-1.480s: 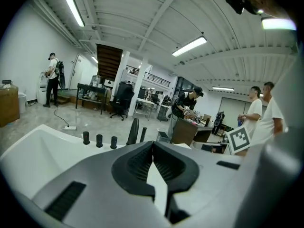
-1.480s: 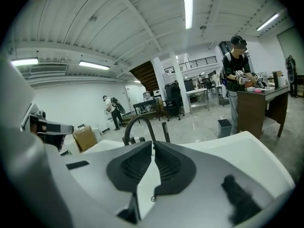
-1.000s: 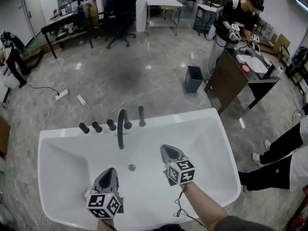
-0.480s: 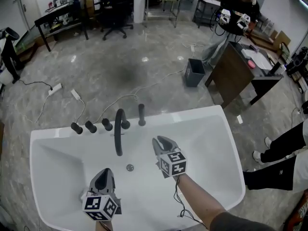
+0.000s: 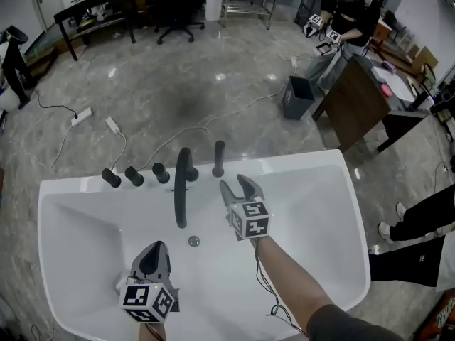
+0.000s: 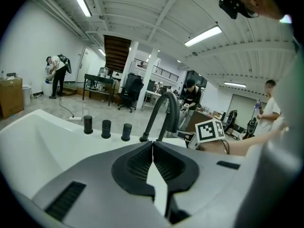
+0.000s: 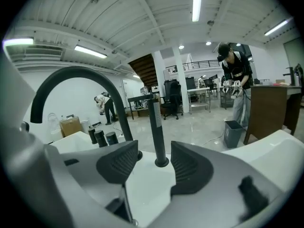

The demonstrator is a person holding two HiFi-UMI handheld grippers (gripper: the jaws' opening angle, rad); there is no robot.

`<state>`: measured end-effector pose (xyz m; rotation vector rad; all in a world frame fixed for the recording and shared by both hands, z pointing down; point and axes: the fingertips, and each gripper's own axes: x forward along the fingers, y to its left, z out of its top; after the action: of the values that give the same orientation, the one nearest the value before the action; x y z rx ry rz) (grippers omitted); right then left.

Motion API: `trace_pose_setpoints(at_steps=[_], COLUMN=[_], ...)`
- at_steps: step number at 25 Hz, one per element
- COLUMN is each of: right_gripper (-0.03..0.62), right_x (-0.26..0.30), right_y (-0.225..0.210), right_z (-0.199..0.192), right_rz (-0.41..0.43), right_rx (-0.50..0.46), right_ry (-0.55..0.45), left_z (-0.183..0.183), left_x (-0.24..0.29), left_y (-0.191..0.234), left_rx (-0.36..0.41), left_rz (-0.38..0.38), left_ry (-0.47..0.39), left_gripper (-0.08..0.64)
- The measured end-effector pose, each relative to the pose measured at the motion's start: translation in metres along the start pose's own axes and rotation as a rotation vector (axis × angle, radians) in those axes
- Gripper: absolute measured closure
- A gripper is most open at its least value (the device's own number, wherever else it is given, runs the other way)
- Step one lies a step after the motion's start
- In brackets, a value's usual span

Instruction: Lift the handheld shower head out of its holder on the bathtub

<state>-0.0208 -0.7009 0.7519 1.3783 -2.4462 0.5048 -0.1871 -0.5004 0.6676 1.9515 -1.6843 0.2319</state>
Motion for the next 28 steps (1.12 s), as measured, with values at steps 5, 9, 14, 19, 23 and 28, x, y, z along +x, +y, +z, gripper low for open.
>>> trace_pose_setpoints(at_steps=[5,9,14,19,23,28], right_gripper=[0.388,0.388,0.391,0.391,0.4,0.451], right_x=[0.027,0.044,0.068,0.088,0.101,0.107], right_y=[-0.006,-0.007,-0.012,-0.013,-0.011,-0.007], right_z=[0.0,0.0,-0.002,-0.01,-0.008,-0.002], right_rz=[-0.004,0.007,0.018,0.011,0.008,0.015], right_rx=[-0.012,-0.035,-0.027,-0.072,-0.102,-0.125], right_ry=[-0.015,-0.014,-0.013,0.019,0.028,0.032], left_z=[-0.006,-0.003,0.003,0.01,0.01,0.007], left_x=[0.012,0.024,0.036,0.04,0.04,0.035], left_y=[0.01,0.015,0.02,0.03,0.037,0.041], left_rx=[-0.016,-0.001,0.022,0.033,0.006,0.0], left_rz=[0.0,-0.008,-0.011,-0.006,-0.003,0.011], left_ry=[-0.012,-0.021,-0.032,-0.049,-0.056,-0.05], left_gripper=[0.545,0.545,0.545,0.545,0.545,0.545])
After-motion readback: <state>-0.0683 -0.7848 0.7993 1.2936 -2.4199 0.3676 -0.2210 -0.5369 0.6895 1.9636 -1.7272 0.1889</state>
